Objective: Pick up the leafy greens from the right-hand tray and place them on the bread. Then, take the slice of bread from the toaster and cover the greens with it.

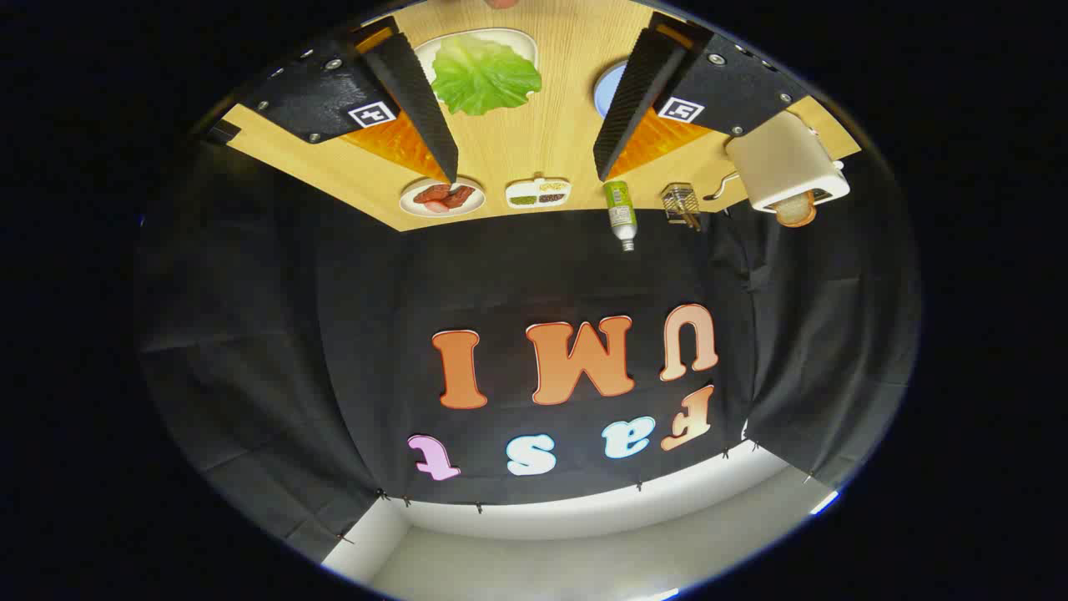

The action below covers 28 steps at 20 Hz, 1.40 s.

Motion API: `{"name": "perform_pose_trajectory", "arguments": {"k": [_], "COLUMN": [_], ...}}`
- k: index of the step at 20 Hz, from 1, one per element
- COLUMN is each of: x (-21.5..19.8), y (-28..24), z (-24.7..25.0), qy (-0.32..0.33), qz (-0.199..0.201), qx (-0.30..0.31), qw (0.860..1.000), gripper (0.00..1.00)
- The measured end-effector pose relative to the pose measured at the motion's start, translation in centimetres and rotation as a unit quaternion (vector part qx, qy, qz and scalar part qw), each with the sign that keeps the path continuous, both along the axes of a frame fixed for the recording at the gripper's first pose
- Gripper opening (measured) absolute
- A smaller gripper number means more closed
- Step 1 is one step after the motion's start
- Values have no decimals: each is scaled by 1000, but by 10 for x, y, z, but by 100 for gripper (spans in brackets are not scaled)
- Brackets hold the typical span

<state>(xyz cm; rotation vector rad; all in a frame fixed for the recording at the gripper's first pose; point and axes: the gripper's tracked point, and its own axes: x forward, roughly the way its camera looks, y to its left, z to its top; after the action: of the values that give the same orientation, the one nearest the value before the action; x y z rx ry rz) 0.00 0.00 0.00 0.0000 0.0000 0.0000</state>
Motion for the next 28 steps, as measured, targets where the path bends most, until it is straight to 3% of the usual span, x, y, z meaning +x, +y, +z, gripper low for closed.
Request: {"name": "perform_pose_trajectory", "arguments": {"k": [4,15,28], "x": [0,-3,29], "y": [4,-4,-31], "z": [-1,5,-83], "qy": [0,-10,115], "qz": [5,-6,-25], "qx": [5,-51,-84], "qw": [1000,999,989], "gripper": [98,98,99]}}
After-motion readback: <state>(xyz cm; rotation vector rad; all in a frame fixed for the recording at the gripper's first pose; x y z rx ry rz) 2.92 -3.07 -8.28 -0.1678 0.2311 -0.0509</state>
